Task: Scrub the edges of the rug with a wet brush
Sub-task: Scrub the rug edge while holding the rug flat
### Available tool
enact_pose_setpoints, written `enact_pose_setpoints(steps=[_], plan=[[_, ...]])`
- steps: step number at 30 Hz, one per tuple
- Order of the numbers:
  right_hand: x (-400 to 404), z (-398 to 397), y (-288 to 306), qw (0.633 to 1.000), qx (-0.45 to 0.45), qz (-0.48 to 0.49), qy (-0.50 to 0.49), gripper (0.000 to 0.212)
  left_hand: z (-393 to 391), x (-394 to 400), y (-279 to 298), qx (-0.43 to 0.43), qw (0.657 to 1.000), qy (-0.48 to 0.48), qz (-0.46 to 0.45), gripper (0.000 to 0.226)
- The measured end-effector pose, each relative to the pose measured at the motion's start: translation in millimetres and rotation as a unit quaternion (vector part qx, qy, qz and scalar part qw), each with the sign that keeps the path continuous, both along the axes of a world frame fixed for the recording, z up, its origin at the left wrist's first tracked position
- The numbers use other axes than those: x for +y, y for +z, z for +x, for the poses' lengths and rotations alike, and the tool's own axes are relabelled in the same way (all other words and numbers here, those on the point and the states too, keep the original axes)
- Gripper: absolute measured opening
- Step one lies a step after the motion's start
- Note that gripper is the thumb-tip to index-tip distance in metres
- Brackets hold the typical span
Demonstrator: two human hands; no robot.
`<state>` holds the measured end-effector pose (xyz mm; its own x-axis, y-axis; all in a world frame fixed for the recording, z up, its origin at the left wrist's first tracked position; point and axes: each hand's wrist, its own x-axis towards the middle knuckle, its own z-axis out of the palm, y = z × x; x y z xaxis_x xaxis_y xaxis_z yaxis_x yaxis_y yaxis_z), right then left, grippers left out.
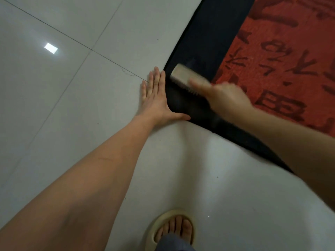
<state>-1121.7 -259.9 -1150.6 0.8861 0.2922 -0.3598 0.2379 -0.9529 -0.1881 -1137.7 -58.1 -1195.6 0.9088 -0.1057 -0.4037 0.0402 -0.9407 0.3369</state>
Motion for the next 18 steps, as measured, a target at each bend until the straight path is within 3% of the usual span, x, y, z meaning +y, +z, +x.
enact_pose_setpoints(steps=[2,3,7,8,11,12,16,18], plan=[[14,15,-1,0.995,-0.021,0.022,-0.098,0.063,-8,1,2,-0.005,0.999,0.034,-0.003,0.149],[30,6,-4,0.994,-0.021,0.042,-0.098,0.062,-15,1,2,-0.009,0.998,0.06,0.003,0.147],[35,-38,-7,0.994,0.041,0.069,0.069,0.062,-37,-3,-1,-0.016,0.993,0.111,0.037,0.149],[23,-19,-3,0.996,0.026,0.043,0.07,0.061,-40,-3,-1,-0.017,0.991,0.122,0.043,0.151],[19,18,4,0.995,-0.03,0.039,-0.082,0.057,-39,-6,1,0.002,0.991,0.131,0.034,0.156],[32,11,1,0.995,-0.042,0.05,-0.077,0.057,-40,-5,1,0.007,0.99,0.137,0.033,0.158],[41,-23,-1,0.993,0.032,0.054,0.096,0.065,-36,-3,1,0.013,0.989,0.145,0.033,0.161],[28,10,1,1.0,-0.005,0.019,0.022,0.062,-38,-4,1,0.008,0.99,0.133,0.035,0.159]])
